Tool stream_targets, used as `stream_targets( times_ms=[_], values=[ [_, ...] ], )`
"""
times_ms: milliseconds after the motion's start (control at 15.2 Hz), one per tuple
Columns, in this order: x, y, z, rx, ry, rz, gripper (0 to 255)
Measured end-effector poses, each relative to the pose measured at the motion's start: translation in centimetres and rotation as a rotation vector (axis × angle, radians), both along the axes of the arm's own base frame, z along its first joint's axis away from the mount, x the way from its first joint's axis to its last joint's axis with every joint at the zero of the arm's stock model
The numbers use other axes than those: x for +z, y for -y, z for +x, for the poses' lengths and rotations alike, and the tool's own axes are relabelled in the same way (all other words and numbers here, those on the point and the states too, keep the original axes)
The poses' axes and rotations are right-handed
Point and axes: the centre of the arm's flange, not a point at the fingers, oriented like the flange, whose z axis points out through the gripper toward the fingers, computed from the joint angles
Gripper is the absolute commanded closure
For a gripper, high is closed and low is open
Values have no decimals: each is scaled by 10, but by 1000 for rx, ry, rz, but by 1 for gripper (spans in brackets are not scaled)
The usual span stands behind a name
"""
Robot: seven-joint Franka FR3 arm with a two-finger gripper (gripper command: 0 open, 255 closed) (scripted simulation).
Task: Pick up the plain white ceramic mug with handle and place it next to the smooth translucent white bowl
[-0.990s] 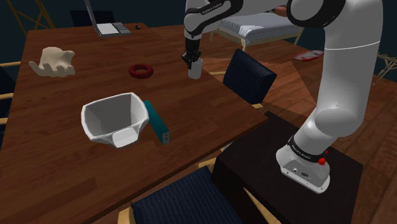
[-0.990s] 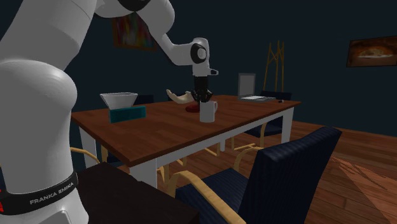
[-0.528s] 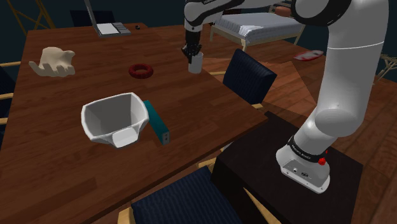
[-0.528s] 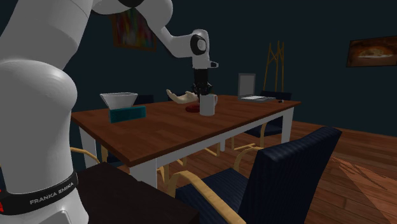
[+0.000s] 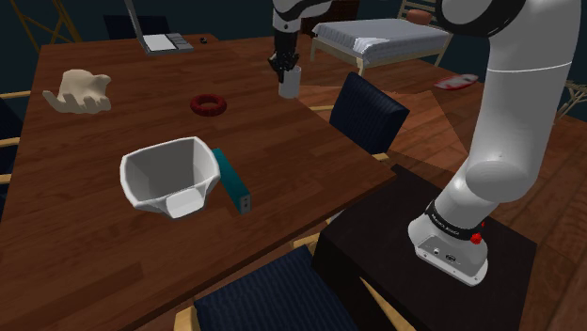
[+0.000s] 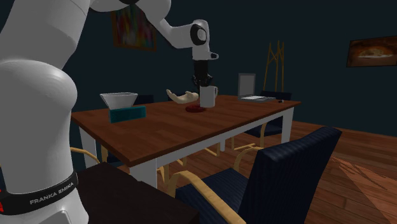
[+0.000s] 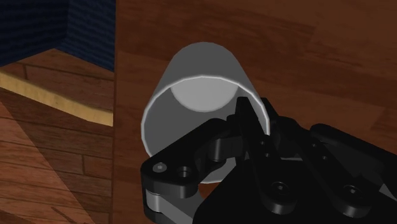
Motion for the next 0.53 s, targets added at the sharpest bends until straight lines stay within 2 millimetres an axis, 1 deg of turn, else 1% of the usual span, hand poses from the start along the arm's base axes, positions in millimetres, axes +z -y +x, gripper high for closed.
stream_targets(
  times_ms=[528],
  values=[
    [41,1,0,0,0,0,255]
  ],
)
